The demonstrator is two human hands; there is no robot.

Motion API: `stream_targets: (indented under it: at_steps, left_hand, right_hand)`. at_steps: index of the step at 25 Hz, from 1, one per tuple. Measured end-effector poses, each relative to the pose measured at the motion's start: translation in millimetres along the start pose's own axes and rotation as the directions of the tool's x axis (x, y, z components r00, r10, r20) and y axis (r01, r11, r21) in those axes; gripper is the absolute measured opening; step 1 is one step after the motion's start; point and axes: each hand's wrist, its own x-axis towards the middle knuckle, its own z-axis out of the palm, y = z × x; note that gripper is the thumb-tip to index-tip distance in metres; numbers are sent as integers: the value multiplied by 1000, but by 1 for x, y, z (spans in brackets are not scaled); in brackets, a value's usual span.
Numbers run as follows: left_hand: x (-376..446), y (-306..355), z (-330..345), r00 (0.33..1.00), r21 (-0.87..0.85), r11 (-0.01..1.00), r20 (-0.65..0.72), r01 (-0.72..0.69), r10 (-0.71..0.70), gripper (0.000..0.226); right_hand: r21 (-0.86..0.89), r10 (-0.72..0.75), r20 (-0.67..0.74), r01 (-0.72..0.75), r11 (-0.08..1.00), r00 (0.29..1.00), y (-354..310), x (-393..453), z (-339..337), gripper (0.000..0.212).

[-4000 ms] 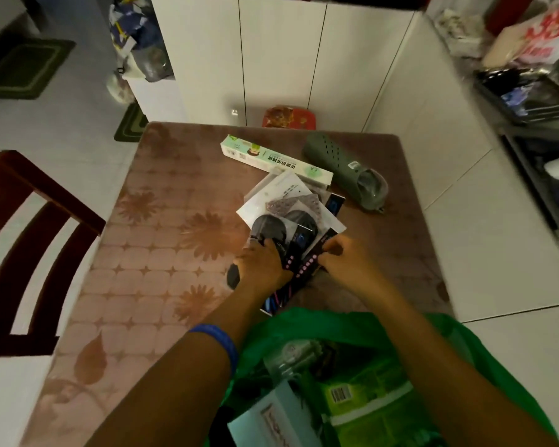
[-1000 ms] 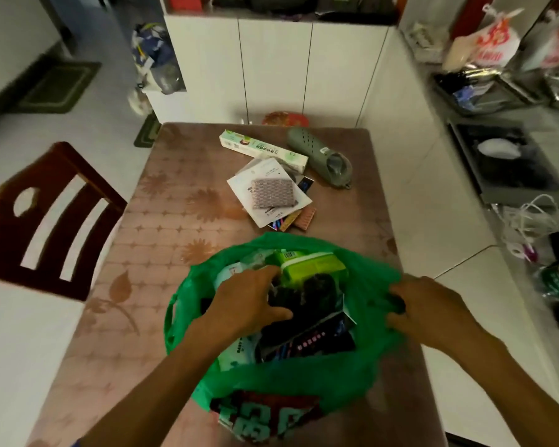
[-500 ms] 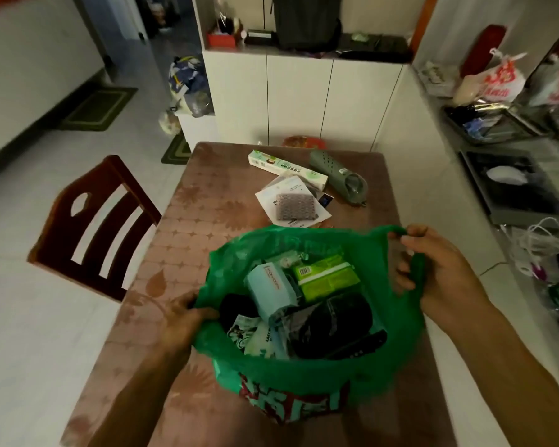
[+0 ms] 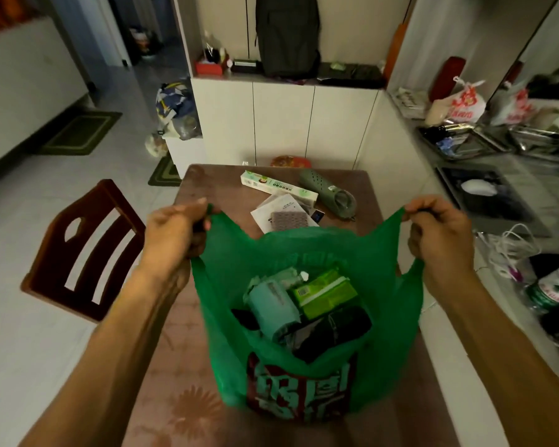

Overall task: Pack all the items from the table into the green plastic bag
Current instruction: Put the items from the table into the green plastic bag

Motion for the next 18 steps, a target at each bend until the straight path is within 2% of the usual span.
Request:
stream_targets:
  at_steps: [2,3,5,6,7,8,9,10,11,12,13,14,16,18]
  left_hand:
    - [-12,23,4,982,38,983,69,-180,177,22]
    - [-19,23,1,979,73,980,96,-185,178,21]
    - [-33,13,-16,983,191,976,172,-103,70,19]
    - [-38,7,-28,976,261,964,217,-43,-15,20]
    - [-39,1,-42,957,335,942,272,5,-102,21]
    - [-40,-2,-53,925,418,908,332,33,-186,23]
    - [-38,-3,-61,880,505,863,395,31,-262,27]
    - [-36,-2,-65,821,580,814,454,24,-347,34]
    - [-33,-1,-66,761,638,770,499,1,-415,42]
    - [-30,3,-66,728,685,728,514,-30,-454,49]
    - [-26,9,-62,742,719,690,509,-88,-436,51]
    - [-20,15,-56,786,723,676,497,-141,-368,47]
    - [10,17,-44,896,674,717,413,-179,-164,48]
    - [58,3,-36,965,531,845,249,-67,-80,52]
  right_hand:
    - [99,-39,-33,42,994,999,-19,8,-5,34]
    - [39,-59,-42,60,997,997,-21,6,-9,33]
    - [-308,-61,-39,46,950,997,-10,-4,-21,30]
    - [-525,-24,-17,11,851,1000,0,-8,-27,25]
    - [-723,46,15,-21,691,999,10,-11,-34,18]
    - [-874,130,29,-38,485,991,14,-14,-36,10]
    - [-955,185,30,-26,295,982,14,-15,-33,9]
    - [-986,177,40,10,169,983,12,-14,-25,19]
    - [-990,103,81,68,124,991,9,-13,-14,28]
    - [-983,-18,141,142,119,990,3,-13,2,33]
    - [-965,-122,202,219,145,972,-2,-12,21,34]
    - [-943,-163,249,277,182,955,-6,-9,40,32]
    - [-907,-82,318,328,265,945,-3,6,76,28]
    - [-904,45,356,332,271,933,14,28,103,27]
